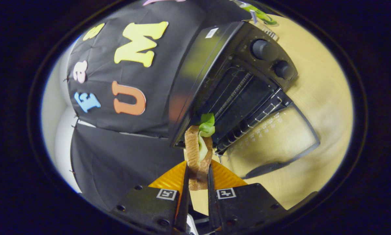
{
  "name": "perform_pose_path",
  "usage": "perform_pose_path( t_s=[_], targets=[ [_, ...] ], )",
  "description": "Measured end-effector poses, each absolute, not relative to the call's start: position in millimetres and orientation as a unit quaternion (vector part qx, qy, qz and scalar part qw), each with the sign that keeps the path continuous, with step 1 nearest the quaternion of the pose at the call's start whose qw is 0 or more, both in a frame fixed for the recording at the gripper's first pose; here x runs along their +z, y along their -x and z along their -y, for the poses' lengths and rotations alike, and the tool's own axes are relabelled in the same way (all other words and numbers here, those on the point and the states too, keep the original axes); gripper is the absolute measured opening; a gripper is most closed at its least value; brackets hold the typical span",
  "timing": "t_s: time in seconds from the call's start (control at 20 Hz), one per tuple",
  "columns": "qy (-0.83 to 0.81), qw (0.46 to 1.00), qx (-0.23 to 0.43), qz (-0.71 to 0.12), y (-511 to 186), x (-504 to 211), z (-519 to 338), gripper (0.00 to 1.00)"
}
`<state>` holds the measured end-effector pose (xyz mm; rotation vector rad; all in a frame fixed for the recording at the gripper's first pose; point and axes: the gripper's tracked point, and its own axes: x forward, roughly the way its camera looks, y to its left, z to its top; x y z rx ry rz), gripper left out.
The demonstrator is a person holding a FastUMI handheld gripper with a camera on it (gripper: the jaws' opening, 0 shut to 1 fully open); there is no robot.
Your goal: Open the toaster oven, put the food inside, and close the toaster oven door.
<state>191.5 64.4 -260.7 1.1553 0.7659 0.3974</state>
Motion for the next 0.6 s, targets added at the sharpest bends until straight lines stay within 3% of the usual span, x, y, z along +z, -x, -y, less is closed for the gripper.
perform_pose_path(
  t_s=[0.35, 0.6],
  targets=[
    [-0.6, 0.748, 0.13, -0.252, -272, -284, -46, 0.3],
    [-0.629, 0.739, 0.087, -0.225, -307, -303, -47, 0.3]
  ],
)
